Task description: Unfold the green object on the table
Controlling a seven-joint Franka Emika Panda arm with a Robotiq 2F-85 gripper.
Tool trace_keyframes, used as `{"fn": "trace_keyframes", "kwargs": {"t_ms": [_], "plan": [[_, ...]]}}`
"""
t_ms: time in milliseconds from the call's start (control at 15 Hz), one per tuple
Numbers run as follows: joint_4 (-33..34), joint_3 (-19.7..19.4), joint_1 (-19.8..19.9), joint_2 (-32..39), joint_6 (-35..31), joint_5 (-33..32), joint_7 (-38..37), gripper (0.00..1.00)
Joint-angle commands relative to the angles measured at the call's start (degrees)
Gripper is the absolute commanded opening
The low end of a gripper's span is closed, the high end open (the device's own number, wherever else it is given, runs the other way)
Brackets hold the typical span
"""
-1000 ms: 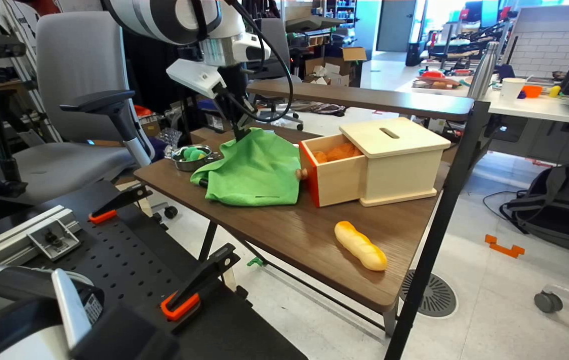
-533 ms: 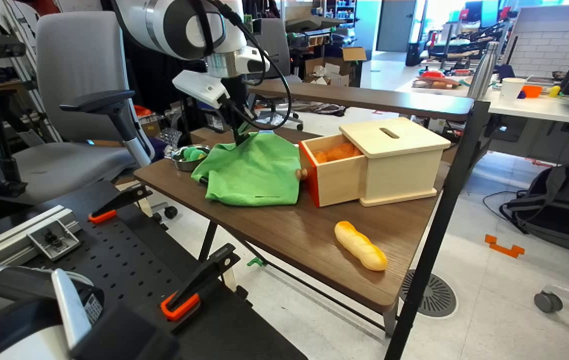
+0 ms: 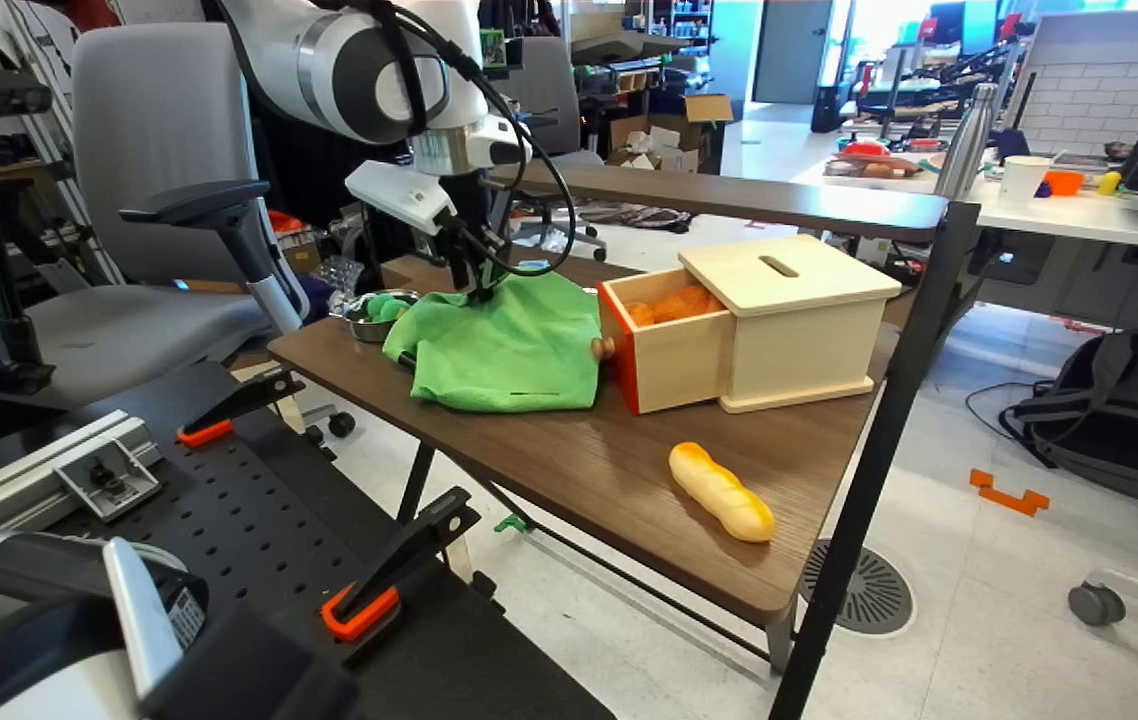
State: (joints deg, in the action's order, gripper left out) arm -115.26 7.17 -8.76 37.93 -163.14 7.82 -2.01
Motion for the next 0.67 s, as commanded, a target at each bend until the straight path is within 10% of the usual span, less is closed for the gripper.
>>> {"fn": "trace_keyframes", "kwargs": {"t_ms": [0, 200, 600], "plan": [[-1.5, -0.1, 0.1, -1.6, -1.7, -1.2, -0.5, 0.79], [-6.0, 1.2, 1.0, -4.8, -5.2, -0.6, 0.4, 0.99], [-11.1, 3.1, 2.6, -7.1, -8.2, -0.7, 1.1, 1.00]]}}
